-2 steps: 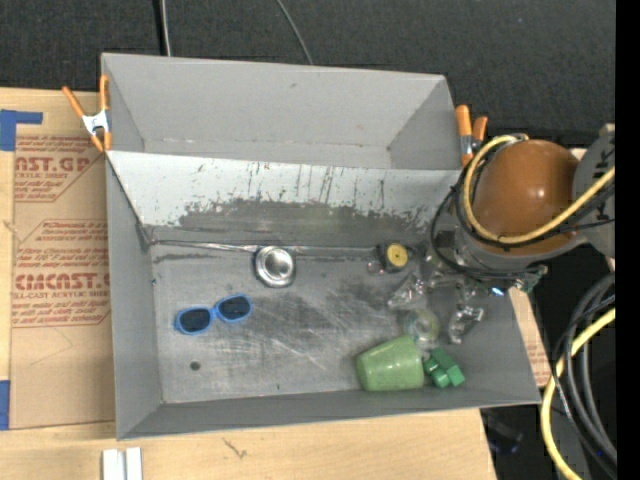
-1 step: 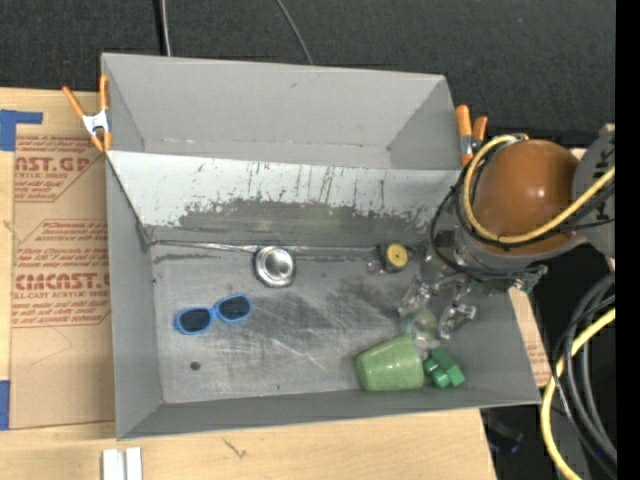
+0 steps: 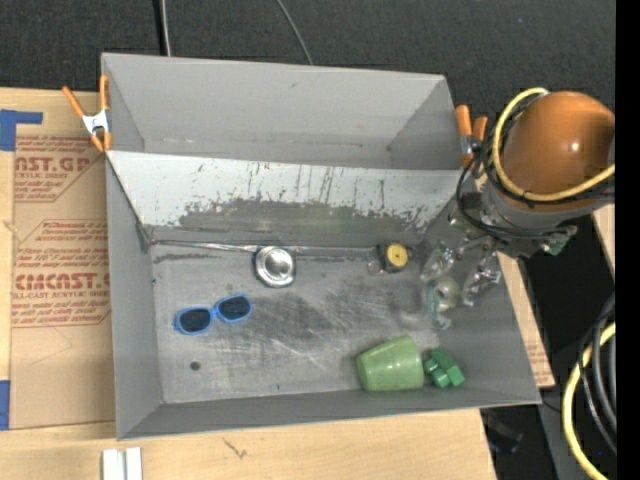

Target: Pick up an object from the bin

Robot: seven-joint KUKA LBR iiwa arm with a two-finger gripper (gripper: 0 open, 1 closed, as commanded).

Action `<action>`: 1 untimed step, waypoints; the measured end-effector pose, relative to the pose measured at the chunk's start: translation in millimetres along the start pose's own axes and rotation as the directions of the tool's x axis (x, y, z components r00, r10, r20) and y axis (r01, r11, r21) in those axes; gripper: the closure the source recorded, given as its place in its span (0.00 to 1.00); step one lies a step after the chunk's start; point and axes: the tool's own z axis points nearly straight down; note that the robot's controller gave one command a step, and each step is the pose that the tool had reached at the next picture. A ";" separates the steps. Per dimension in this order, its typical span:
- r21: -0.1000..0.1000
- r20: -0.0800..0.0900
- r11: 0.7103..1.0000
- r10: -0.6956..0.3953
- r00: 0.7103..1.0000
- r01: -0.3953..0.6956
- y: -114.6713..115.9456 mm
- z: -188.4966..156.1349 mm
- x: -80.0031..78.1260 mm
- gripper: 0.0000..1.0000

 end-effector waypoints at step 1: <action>-0.001 -0.001 0.999 -0.033 0.999 0.033 29.2 -83.0 9.0 1.00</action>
Offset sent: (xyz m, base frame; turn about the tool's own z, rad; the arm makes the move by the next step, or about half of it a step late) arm -0.0312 0.0074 0.0783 -0.0341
